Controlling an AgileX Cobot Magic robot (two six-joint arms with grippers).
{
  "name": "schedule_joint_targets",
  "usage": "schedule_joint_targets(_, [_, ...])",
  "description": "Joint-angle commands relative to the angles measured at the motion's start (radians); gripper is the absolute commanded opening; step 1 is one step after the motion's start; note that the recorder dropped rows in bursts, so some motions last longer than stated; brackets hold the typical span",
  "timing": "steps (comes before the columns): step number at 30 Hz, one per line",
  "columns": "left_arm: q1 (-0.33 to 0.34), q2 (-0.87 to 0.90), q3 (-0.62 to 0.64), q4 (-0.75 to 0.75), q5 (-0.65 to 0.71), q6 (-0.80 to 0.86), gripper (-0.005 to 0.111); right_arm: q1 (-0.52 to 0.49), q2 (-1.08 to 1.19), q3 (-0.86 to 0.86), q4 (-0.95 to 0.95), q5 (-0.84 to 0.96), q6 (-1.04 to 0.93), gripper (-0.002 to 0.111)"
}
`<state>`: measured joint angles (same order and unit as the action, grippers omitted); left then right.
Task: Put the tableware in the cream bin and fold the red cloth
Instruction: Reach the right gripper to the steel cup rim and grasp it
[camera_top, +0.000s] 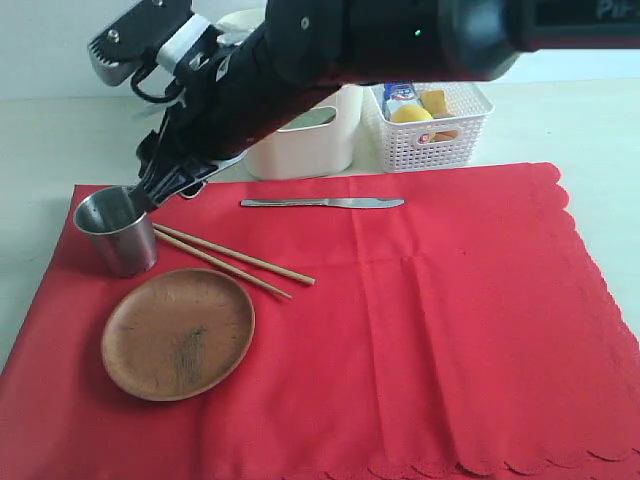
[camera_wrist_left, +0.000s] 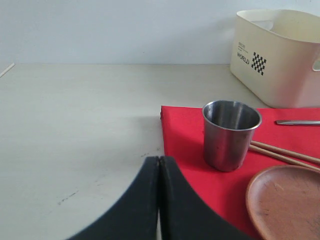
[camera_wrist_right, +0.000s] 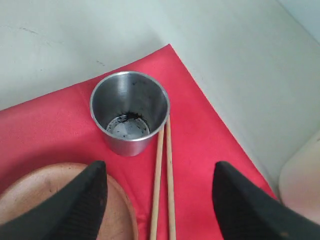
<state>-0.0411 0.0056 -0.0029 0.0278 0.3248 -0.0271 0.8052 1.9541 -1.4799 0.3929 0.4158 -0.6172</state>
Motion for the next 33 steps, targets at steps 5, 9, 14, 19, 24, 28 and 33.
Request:
schedule_joint_targets(5, [0.002,-0.006,0.003,0.007,-0.005,-0.002,0.0,0.09,0.107,-0.048,-0.019,-0.179,-0.073,0.06])
schedule_joint_targets(9, [0.002,-0.006,0.003,0.007,-0.005,-0.002,0.0,0.102,0.191,-0.172,-0.017,-0.11,-0.071,0.06])
schedule_joint_targets(14, [0.002,-0.006,0.003,0.007,-0.005,-0.002,0.0,0.107,0.277,-0.285,-0.028,0.014,-0.071,0.06])
schedule_joint_targets(19, [0.002,-0.006,0.003,0.007,-0.005,-0.002,0.0,0.107,0.352,-0.354,-0.028,0.051,-0.071,0.06])
schedule_joint_targets(24, [0.002,-0.006,0.003,0.007,-0.005,-0.002,0.0,0.107,0.37,-0.354,-0.038,0.053,-0.073,0.059])
schedule_joint_targets(28, [0.002,-0.006,0.003,0.007,-0.005,-0.002,0.0,0.107,0.383,-0.354,-0.036,0.053,-0.103,0.051])
schedule_joint_targets(33, [0.002,-0.006,0.003,0.007,-0.005,-0.002,0.0,0.107,0.386,-0.354,-0.036,0.049,-0.121,0.025])
